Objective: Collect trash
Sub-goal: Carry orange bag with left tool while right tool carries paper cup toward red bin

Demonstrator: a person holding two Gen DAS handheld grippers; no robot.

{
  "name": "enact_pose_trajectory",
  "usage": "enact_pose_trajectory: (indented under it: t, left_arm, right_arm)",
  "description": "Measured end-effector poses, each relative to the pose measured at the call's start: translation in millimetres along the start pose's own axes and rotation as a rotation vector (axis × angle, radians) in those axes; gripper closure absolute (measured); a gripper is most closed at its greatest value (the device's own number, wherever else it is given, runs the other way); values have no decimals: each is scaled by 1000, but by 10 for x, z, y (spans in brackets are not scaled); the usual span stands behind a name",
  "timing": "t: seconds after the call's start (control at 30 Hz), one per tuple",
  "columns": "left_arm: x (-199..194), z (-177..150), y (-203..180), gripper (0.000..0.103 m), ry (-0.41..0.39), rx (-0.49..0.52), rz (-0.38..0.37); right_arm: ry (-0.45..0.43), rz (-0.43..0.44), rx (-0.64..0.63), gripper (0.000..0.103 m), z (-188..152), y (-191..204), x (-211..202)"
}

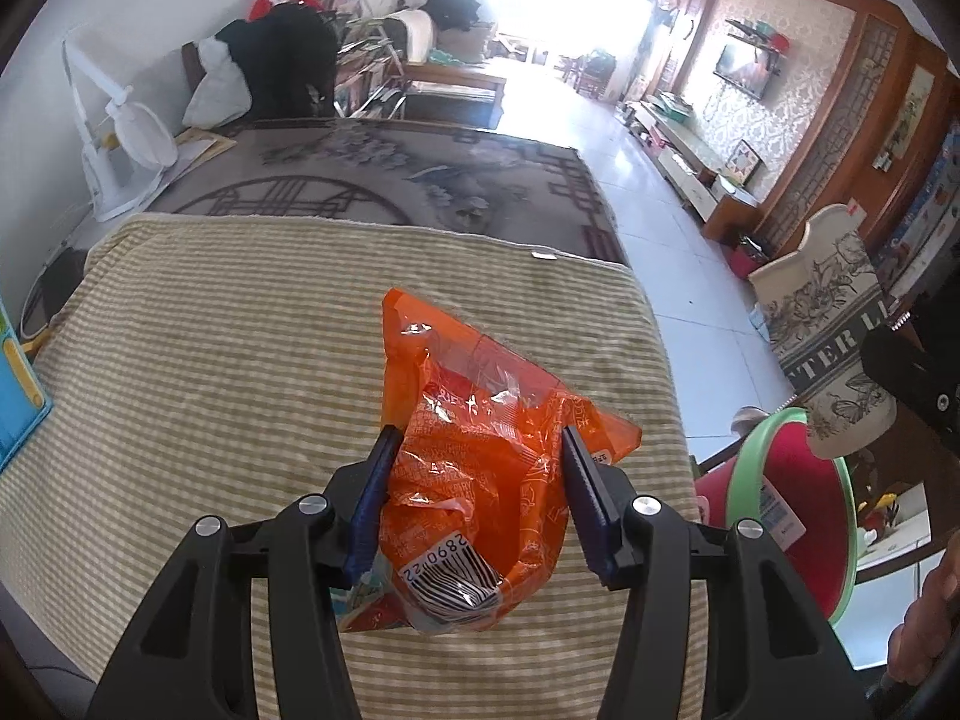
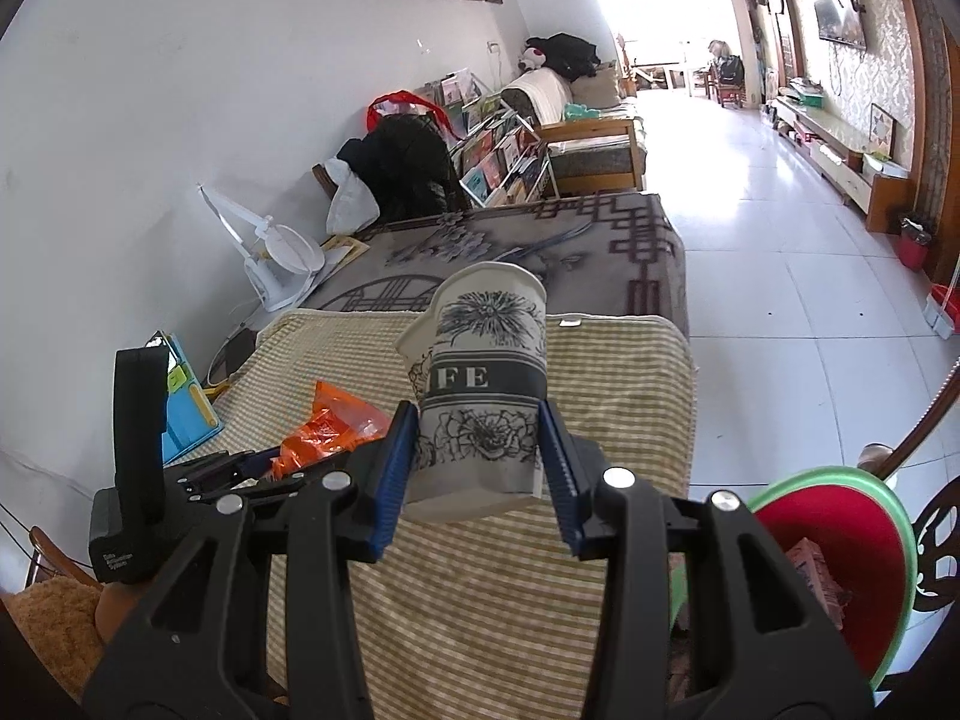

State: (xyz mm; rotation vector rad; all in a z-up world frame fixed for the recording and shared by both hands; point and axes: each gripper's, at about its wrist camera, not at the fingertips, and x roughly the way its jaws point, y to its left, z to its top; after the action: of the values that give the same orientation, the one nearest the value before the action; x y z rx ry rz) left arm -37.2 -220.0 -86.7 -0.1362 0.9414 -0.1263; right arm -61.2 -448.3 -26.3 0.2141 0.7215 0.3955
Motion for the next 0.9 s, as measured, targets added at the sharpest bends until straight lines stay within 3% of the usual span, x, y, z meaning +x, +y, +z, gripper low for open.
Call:
enact_pose_trajectory:
  t: [0.9]
  left_arm:
    - [92,-98,-831,52,55,145,-121]
  right_arm:
    - [2,-128,66,63,-181,-493,-225]
